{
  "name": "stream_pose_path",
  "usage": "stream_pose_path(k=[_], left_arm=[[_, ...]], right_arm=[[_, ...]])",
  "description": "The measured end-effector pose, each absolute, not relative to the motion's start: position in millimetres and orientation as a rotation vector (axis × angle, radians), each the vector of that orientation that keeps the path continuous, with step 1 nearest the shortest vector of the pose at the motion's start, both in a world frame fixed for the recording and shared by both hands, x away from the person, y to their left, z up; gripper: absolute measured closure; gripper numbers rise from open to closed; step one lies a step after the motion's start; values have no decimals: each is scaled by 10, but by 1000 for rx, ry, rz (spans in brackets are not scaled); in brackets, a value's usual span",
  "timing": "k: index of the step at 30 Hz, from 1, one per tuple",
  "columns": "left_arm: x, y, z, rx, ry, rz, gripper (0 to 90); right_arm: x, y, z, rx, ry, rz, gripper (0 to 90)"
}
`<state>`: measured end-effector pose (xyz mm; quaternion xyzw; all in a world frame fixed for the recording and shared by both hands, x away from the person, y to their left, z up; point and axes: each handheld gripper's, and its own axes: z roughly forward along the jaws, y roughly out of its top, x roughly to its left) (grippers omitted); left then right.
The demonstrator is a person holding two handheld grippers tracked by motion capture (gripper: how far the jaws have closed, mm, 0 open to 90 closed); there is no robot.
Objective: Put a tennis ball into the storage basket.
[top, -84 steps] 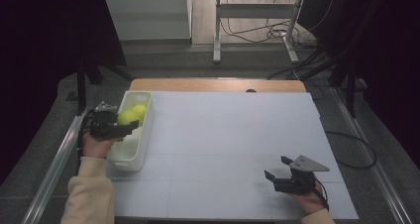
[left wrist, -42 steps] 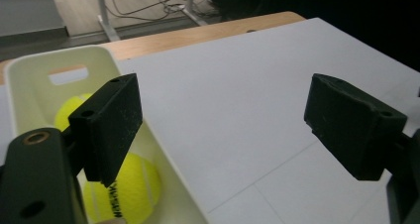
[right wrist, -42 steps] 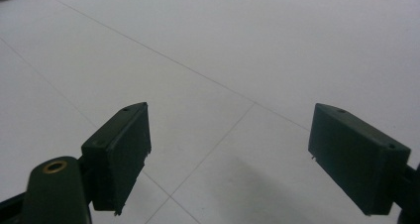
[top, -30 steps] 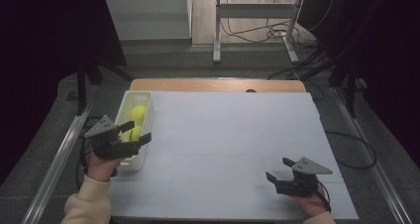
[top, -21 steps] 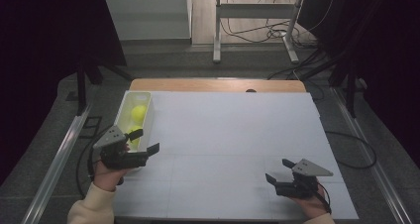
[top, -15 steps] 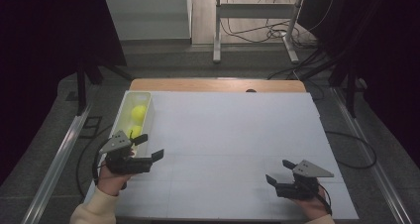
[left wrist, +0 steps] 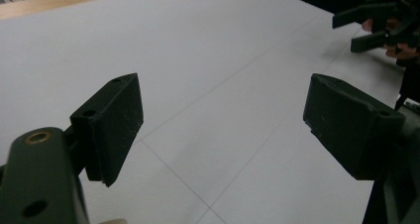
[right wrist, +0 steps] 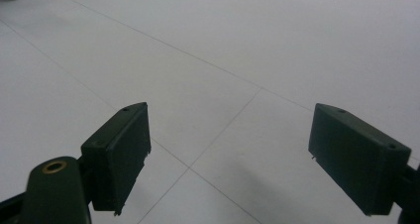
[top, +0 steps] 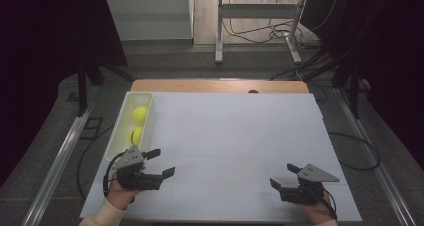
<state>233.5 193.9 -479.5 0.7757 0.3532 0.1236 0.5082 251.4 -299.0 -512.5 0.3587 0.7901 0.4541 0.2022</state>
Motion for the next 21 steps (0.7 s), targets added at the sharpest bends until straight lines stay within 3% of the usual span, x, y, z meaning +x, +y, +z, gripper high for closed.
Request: stream_pose_path(k=[21], left_arm=[[2386,1863,-5074,1937,867,305,162]], right_arm=[[2494,-2943,-5135,960,2232,1287,170]])
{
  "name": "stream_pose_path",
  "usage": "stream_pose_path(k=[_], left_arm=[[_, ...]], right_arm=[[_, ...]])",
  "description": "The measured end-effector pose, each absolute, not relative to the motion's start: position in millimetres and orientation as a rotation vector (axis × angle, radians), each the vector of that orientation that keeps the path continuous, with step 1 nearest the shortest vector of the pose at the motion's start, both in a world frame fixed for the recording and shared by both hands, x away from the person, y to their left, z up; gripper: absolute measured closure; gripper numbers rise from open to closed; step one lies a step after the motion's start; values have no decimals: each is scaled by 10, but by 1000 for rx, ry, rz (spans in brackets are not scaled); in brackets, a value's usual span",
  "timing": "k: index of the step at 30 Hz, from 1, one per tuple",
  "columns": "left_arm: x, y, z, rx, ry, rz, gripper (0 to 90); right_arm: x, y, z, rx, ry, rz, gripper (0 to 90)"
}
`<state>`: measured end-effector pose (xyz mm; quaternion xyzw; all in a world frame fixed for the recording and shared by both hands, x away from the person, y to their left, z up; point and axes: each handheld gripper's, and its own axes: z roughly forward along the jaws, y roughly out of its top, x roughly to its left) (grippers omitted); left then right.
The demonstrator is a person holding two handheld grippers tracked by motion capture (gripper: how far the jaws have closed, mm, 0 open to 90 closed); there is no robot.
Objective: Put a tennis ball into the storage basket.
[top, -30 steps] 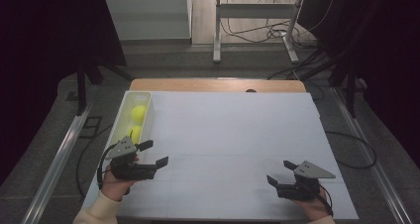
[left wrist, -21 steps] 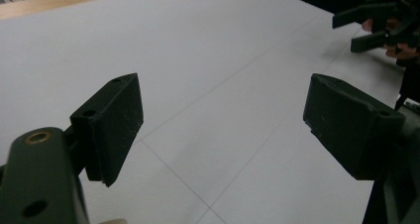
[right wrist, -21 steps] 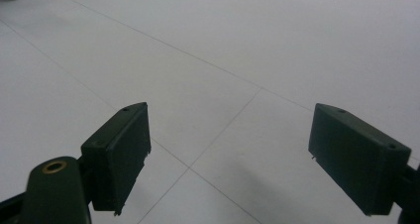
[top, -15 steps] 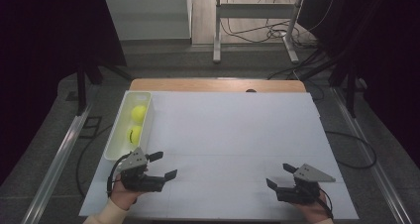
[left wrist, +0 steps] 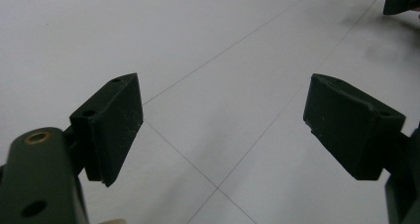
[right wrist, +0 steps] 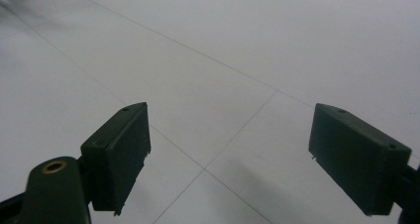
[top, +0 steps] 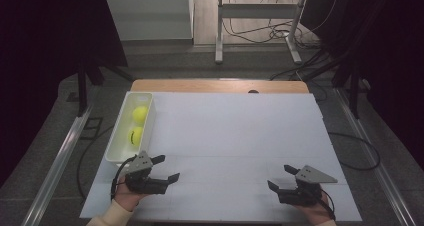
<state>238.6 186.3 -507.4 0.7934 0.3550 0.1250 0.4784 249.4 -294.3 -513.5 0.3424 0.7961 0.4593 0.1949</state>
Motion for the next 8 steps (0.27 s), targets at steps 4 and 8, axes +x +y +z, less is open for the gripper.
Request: stream_pose_path(k=[4,8], left_arm=[[2398,1846,-5078,1942,865,303,161],[2407,1829,-5095,1953,865,301,159]], right_arm=[[2490,-2951,-5125,959,2226,1289,169],[2492,-2953,-5122,958,2221,1292,168]])
